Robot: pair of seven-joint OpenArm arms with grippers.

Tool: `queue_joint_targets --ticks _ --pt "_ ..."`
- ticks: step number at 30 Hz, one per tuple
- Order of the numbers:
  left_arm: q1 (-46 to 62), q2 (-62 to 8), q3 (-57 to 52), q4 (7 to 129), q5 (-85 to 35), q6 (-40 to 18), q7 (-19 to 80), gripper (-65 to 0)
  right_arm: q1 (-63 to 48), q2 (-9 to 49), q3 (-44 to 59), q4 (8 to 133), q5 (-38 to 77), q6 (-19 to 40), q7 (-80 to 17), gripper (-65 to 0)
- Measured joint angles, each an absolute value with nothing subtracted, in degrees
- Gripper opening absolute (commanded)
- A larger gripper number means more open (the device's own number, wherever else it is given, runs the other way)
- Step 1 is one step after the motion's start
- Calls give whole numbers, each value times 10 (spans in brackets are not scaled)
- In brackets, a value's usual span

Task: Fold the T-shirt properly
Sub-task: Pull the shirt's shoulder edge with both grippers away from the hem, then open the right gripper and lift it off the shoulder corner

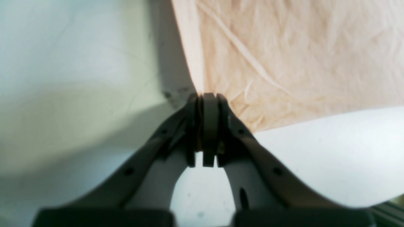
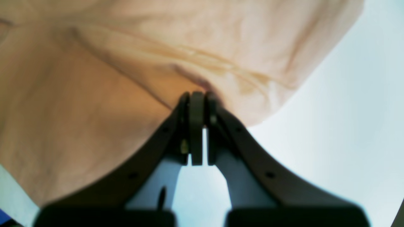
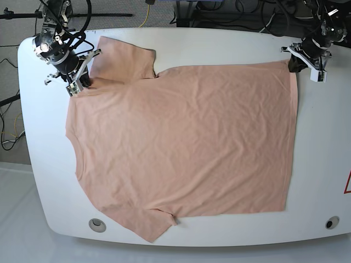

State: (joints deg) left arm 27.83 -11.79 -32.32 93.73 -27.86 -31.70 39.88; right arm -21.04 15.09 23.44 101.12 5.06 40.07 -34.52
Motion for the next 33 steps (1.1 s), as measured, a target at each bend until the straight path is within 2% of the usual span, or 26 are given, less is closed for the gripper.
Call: queue_joint_targets --ticks 10,21,28,33 --pt "307 -118 -325 974 -275 -315 411 -650 -250 129 238 1065 59 403 -393 -650" --pt "277 -124 -325 998 -283 -316 412 -650 -228 143 288 1080 93 401 -391 -650" --pt "268 -123 -331 1006 -281 -316 416 -650 -216 138 308 1074 91 404 -391 -601" --pt "255 -123 -336 1006 -281 -316 421 -650 -208 138 317 1074 88 402 -391 -600"
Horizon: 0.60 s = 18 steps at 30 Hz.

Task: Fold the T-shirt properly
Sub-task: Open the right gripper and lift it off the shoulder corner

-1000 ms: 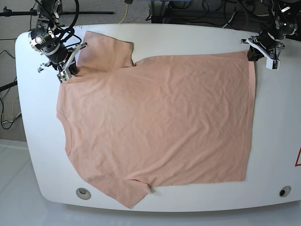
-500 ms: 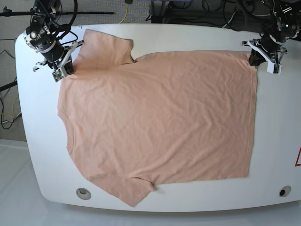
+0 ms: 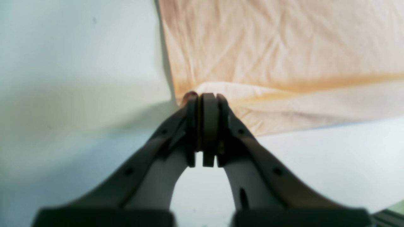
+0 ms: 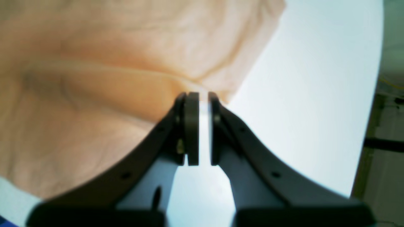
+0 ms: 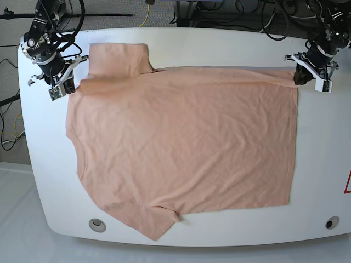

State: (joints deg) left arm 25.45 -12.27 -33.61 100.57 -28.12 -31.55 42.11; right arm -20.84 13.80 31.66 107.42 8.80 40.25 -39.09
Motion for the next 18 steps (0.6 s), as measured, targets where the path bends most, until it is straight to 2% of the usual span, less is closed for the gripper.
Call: queue_joint_targets --ticks 9,18 --pt "216 -121 -338 997 -279 -315 427 -650 -189 126 309 1072 88 402 -392 -635" --pt "161 -122 -336 987 -276 -313 426 -650 -148 117 307 1077 84 401 -389 -641"
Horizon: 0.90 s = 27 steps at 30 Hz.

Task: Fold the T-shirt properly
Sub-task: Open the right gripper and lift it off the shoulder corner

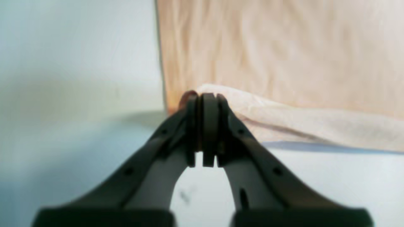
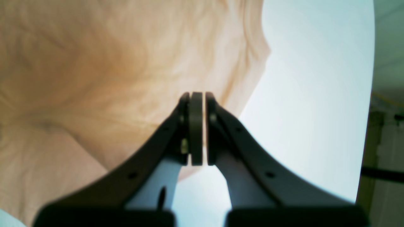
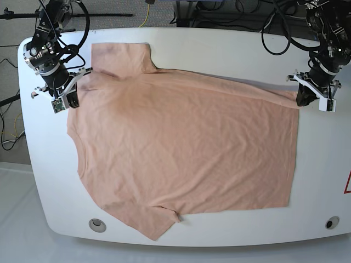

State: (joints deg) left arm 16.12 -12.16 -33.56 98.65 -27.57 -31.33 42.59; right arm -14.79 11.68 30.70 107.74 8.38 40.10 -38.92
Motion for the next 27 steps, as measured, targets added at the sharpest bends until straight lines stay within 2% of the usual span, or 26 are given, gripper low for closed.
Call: queue_joint_targets --ticks 12,21,27 --pt "87 -120 -334 979 -265 -313 455 -650 -80 131 268 1070 79 401 -387 -645" --pt "47 -119 -333 958 -251 -309 459 -650 -36 138 234 1007 75 402 -374 -647" --pt "48 -119 -333 954 -257 -309 455 -650 -18 142 243 957 75 398 -387 -618"
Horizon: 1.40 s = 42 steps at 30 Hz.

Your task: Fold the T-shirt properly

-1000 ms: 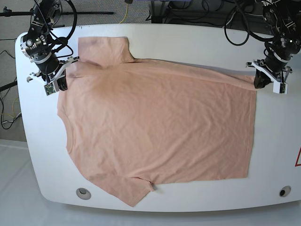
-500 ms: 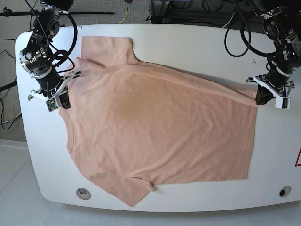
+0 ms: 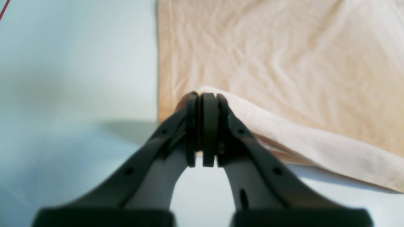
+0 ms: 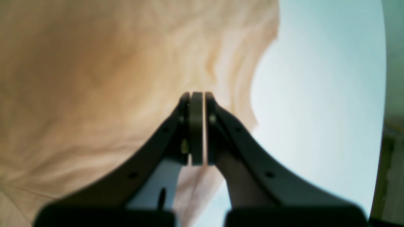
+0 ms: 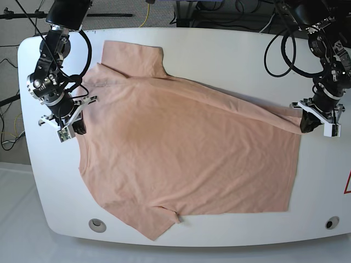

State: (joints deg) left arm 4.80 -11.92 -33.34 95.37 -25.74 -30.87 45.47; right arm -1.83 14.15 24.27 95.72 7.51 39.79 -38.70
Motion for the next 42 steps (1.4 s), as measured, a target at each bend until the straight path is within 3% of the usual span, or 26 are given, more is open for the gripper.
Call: queue_joint_targets --ticks 16,27,42 --pt "86 -116 -334 954 -258 -309 445 -650 -31 141 246 960 88 401 -407 -320" --pt "92 -115 -333 955 -258 -309 446 -650 -126 123 259 1057 84 401 -417 -298" --pt "81 -116 -329 954 -257 -304 448 -650 -94 127 203 1007 84 397 -406 -325"
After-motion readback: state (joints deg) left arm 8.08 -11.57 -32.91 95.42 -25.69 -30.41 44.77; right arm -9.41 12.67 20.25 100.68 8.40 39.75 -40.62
